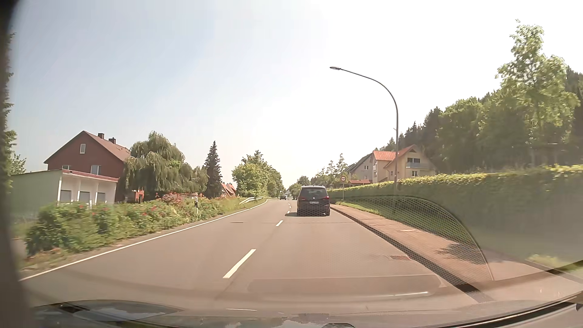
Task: Follow the waypoints while adhering to traffic rules and regulations
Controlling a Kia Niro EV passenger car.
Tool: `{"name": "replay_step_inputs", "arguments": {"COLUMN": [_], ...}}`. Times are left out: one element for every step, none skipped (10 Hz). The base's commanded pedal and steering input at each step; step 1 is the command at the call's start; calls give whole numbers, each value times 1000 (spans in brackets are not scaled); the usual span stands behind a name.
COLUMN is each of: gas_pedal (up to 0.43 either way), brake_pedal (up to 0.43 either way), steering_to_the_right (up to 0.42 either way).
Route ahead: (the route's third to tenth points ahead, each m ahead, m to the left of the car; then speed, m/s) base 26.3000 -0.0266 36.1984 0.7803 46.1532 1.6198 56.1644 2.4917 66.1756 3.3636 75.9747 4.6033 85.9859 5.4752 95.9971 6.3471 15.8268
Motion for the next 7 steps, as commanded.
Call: {"name": "replay_step_inputs", "arguments": {"gas_pedal": [220, 220, 220, 220, 220, 220, 220], "brake_pedal": [0, 0, 0, 0, 0, 0, 0], "steering_to_the_right": [-4, -4, -4, -4, -4, -4, -4]}}
